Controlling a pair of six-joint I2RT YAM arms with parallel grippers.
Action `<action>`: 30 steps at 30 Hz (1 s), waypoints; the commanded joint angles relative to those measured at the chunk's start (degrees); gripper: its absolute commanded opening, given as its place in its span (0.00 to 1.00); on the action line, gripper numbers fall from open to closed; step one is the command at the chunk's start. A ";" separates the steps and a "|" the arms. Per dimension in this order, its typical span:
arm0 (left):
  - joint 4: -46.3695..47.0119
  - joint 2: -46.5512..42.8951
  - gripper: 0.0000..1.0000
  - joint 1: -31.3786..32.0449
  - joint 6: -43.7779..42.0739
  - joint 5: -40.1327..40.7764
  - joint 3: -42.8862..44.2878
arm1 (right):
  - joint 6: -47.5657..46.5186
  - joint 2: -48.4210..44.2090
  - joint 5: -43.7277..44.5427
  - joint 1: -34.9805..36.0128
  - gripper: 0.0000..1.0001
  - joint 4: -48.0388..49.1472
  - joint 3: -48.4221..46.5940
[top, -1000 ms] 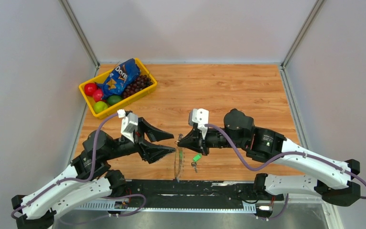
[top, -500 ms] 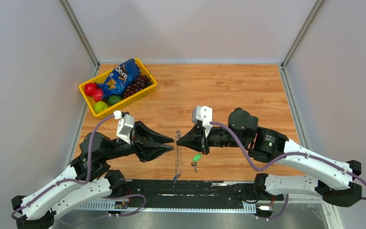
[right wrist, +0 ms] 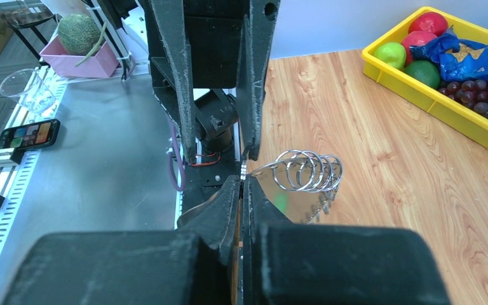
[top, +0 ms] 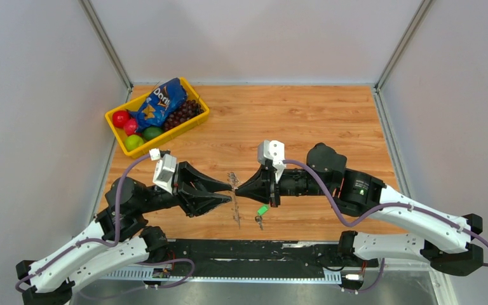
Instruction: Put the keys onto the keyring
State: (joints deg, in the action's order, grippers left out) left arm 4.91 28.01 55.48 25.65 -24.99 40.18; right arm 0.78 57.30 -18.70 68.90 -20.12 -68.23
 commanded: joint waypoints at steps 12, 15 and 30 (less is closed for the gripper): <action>-2.39 -2.20 0.69 0.10 -2.58 2.84 1.31 | 1.51 -2.71 -1.55 0.53 0.00 5.30 -1.93; -2.05 -2.45 0.71 0.07 -2.51 3.14 1.22 | 1.55 -2.48 -1.45 0.60 0.00 5.35 -2.05; 0.86 -0.93 0.49 0.09 -1.61 -0.42 1.38 | 2.30 1.23 -0.06 0.53 0.00 5.99 -3.83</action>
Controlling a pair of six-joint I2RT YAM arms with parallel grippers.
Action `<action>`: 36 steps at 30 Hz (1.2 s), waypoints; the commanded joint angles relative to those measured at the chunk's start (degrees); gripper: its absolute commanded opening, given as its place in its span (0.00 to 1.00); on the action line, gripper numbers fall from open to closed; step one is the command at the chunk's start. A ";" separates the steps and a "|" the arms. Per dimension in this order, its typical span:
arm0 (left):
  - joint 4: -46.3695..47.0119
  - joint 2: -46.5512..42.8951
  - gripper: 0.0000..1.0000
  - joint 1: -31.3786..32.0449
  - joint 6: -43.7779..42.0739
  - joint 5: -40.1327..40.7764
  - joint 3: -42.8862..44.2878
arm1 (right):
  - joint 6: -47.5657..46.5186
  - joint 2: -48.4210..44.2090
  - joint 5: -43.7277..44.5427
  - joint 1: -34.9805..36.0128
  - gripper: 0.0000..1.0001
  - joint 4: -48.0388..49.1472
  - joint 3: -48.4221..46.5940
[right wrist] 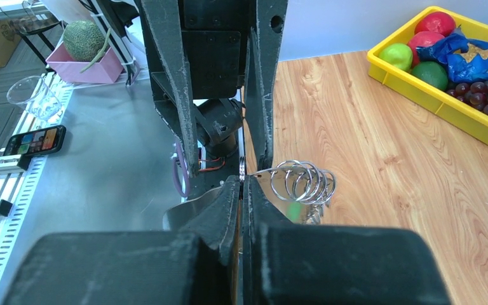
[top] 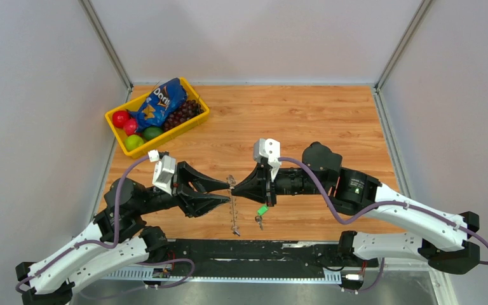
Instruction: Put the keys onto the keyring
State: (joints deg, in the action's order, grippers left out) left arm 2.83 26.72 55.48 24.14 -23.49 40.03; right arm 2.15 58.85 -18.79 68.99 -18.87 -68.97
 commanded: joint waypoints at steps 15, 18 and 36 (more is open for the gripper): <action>4.15 1.21 0.16 0.09 0.04 -3.46 1.62 | 1.27 0.48 -2.38 0.49 0.00 6.04 -3.22; 4.94 1.31 0.01 0.07 0.12 -4.03 1.63 | 1.47 0.59 -2.48 0.44 0.00 6.15 -3.02; 0.17 1.42 0.00 0.11 -2.65 -1.89 3.87 | 1.55 -3.55 -1.01 0.46 0.46 1.55 -1.82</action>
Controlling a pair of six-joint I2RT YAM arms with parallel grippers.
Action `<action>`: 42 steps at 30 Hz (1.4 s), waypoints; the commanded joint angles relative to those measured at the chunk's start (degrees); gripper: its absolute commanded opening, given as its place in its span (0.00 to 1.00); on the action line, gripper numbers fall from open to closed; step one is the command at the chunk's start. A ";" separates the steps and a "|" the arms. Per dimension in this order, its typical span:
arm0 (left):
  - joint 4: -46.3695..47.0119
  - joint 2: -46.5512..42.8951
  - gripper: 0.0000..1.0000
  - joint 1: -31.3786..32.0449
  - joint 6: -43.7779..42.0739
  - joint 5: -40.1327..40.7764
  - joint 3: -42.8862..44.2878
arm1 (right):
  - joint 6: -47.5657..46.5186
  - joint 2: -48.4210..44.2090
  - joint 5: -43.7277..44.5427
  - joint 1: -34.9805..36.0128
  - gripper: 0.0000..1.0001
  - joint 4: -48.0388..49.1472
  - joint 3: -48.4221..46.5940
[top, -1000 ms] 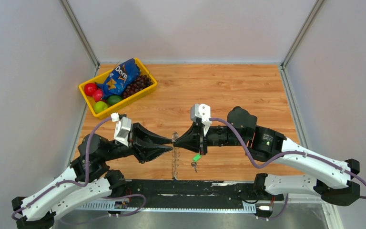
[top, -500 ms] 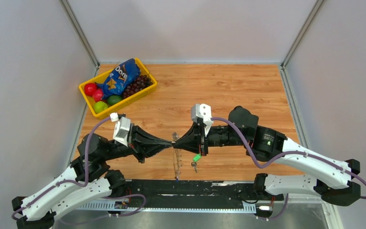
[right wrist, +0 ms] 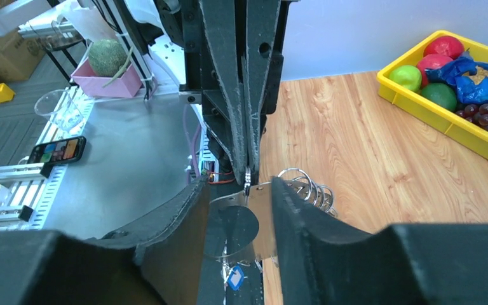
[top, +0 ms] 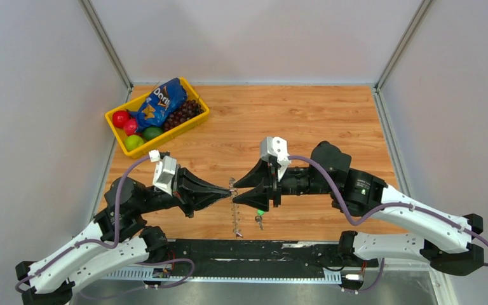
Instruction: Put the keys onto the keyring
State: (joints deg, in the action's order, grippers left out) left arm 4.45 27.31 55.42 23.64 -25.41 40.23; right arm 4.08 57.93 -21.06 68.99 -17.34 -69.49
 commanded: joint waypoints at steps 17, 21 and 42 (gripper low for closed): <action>-25.98 9.46 0.00 0.13 -8.89 -0.85 17.46 | -7.58 -1.01 5.83 0.44 0.48 -13.32 -6.17; -32.56 12.31 0.00 0.18 -11.39 -0.64 21.01 | -9.69 0.89 4.99 0.44 0.45 -15.37 -8.67; -46.61 17.38 0.00 0.13 -19.71 -3.54 29.53 | -17.52 9.92 -1.31 0.40 0.39 -24.75 -16.86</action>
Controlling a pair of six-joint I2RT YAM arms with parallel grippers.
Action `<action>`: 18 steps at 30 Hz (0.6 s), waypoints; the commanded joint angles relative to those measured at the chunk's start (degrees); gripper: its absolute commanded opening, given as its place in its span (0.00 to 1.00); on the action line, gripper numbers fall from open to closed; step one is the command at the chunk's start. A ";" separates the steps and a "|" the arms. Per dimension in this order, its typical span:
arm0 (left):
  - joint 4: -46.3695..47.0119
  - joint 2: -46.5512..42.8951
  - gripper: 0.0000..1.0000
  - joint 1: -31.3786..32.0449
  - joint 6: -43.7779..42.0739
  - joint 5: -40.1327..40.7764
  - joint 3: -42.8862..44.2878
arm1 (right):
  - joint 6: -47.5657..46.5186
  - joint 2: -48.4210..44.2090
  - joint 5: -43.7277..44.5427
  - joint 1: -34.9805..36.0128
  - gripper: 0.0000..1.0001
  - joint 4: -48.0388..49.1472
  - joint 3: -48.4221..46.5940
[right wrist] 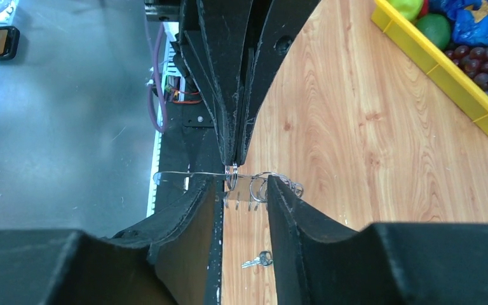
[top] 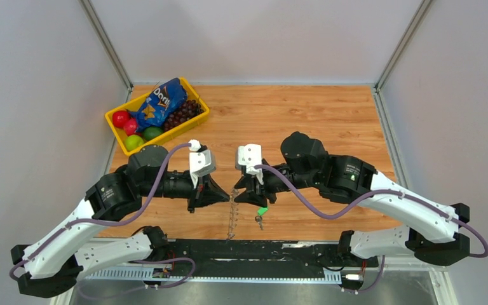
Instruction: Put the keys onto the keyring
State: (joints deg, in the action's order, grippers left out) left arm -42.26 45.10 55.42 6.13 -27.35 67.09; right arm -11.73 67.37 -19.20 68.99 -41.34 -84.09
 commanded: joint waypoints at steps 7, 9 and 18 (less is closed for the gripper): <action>-0.33 -0.30 0.00 0.13 -2.47 -1.53 2.98 | -1.76 1.49 -5.81 0.35 0.33 -0.71 -2.72; -0.37 -0.59 0.00 0.13 -2.52 -1.31 3.06 | -1.73 1.85 -5.94 0.36 0.33 -0.68 -2.87; -0.13 -0.98 0.00 0.19 -2.35 -2.08 3.22 | -1.72 4.32 -6.02 0.36 0.32 -0.58 -4.14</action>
State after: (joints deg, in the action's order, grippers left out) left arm -44.05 44.77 55.42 4.60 -28.05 67.53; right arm -12.38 70.74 -23.99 68.99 -42.70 -85.43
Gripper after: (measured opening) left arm 0.006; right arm 0.326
